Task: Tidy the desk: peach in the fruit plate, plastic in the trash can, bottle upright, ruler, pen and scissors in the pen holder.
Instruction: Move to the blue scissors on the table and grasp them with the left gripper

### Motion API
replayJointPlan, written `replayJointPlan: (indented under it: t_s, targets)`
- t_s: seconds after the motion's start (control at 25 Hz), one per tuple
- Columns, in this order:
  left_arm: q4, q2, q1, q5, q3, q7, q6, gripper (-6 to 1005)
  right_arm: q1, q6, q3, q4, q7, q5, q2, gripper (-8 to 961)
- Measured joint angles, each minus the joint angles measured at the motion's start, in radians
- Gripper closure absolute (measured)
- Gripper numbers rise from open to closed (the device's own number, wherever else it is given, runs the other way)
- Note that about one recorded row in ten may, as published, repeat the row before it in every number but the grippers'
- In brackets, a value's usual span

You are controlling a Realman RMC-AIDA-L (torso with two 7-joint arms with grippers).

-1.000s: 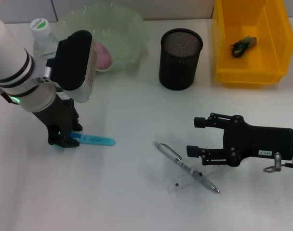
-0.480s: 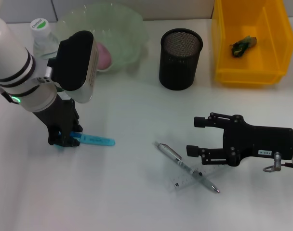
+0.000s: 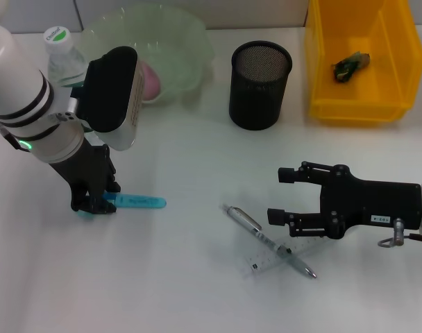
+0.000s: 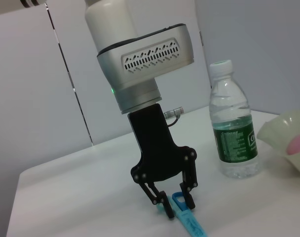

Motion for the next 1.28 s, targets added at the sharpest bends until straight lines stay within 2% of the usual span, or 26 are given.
replayJointPlan:
  t_s: [1.28]
  targets:
    - [-0.012,-0.003,-0.003,0.006,0.017,-0.006,-0.012,702,-0.001,0.0,0.0,-0.002,0.007,0.0,-0.002,125]
